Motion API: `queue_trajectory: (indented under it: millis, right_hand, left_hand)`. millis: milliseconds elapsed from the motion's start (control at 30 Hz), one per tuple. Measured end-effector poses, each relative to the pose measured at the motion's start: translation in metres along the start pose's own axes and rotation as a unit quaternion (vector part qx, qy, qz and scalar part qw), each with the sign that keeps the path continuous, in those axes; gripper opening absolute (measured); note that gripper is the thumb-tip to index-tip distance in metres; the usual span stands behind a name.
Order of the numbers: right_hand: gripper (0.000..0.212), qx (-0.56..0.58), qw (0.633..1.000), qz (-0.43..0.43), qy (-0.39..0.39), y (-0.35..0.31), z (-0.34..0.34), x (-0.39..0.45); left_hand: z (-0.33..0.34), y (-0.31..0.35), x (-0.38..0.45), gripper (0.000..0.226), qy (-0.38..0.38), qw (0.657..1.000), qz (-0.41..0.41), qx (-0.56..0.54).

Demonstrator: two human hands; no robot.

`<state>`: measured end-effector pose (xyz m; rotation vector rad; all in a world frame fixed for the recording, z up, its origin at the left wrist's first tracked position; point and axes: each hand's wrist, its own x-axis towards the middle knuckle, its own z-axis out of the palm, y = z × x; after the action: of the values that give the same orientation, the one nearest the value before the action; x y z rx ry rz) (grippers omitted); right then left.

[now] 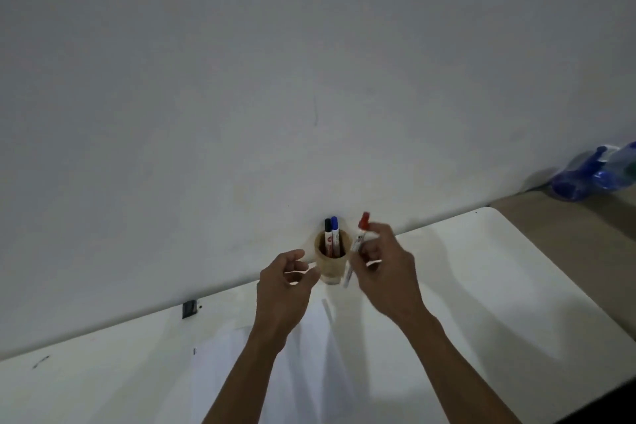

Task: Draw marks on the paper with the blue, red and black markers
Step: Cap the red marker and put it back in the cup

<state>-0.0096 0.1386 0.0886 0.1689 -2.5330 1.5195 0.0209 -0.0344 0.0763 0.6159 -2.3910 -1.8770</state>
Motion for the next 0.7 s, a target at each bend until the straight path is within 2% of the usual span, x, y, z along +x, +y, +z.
queue_trajectory:
  millis: [100, 200, 333, 500, 700]
  right_hand:
    - [0.044, 0.032, 0.999, 0.015, 0.027, 0.011, -0.004, 0.032]
    - [0.037, 0.059, 0.998, 0.023, 0.020, 0.023, 0.002, 0.056]
    - [0.025, 0.014, 1.000, 0.004, -0.016, 0.037, 0.016, 0.071]
    - [0.028, -0.068, 0.996, 0.024, -0.046, 0.058, 0.032, 0.076]
    - [0.019, -0.105, 0.990, 0.044, -0.080, 0.080, 0.049, 0.077]
  left_hand:
    - [0.022, -0.011, 0.014, 0.054, 0.018, 0.998, -0.008, 0.061]
    - [0.044, -0.022, 0.034, 0.074, 0.025, 0.994, -0.016, 0.108]
    - [0.067, -0.031, 0.053, 0.089, 0.014, 0.993, -0.031, 0.112]
    - [0.078, -0.040, 0.063, 0.075, 0.017, 0.996, 0.002, 0.083]
    - [0.080, -0.045, 0.063, 0.068, 0.031, 0.996, 0.020, 0.076]
